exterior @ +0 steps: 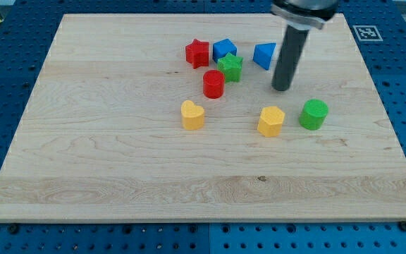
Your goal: Point your arm at the red star
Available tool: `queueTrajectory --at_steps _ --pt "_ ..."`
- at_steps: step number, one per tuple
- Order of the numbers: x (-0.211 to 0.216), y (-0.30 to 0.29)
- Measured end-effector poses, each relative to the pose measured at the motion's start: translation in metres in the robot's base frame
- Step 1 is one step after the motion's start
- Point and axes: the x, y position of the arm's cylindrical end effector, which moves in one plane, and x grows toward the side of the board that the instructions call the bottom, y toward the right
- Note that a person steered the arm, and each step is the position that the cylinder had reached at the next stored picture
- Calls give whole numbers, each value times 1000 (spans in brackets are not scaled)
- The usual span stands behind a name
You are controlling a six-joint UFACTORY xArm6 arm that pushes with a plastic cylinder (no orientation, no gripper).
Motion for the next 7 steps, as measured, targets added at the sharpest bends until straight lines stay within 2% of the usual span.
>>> queueTrajectory --at_steps 2,3,5,6,7 --pt "0 -35" --pt "0 -16" --pt "-8 92" --pt "-51 114" --pt "-106 106"
